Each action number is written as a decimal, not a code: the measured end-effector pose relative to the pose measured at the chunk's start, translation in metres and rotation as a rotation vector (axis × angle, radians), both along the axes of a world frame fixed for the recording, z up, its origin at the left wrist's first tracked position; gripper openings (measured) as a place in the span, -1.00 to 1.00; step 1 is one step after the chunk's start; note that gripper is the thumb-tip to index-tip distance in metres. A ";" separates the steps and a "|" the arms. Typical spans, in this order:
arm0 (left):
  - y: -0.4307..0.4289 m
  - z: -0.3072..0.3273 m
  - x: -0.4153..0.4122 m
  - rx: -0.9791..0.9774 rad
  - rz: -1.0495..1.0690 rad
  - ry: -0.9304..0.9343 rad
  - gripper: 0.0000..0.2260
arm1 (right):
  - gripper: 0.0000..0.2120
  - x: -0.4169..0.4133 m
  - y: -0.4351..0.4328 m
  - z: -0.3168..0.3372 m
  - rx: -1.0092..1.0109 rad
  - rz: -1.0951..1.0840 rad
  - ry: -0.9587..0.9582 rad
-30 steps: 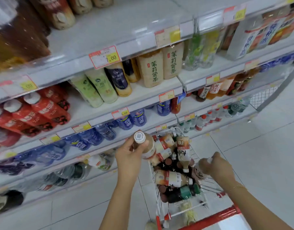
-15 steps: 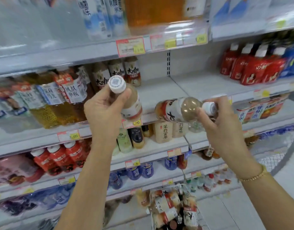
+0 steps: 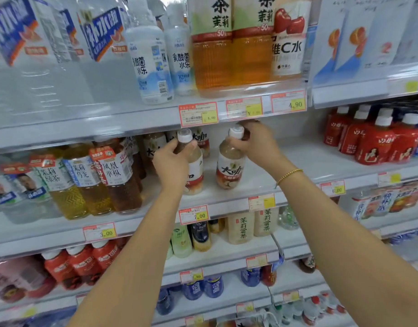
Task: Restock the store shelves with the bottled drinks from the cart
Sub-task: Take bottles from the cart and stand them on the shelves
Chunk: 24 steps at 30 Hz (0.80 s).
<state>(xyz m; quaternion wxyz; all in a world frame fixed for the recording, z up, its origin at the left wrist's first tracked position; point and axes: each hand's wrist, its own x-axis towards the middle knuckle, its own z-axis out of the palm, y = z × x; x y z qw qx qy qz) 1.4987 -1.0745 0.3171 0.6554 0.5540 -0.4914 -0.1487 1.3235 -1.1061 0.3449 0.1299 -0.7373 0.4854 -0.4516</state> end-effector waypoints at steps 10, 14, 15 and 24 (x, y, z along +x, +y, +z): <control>-0.028 -0.036 0.023 0.323 -0.138 -0.171 -0.34 | -0.37 0.030 -0.053 -0.050 0.287 0.216 -0.309; -0.028 -0.069 0.029 0.570 -0.154 -0.164 -0.62 | -0.14 0.020 -0.055 -0.095 0.322 0.129 -0.192; -0.033 -0.070 0.028 0.568 -0.134 -0.162 -0.60 | -0.18 0.020 -0.057 -0.100 0.343 0.097 -0.182; -0.086 -0.063 0.037 0.728 0.059 -0.226 -0.57 | -0.39 0.058 -0.106 -0.092 0.351 0.081 -0.121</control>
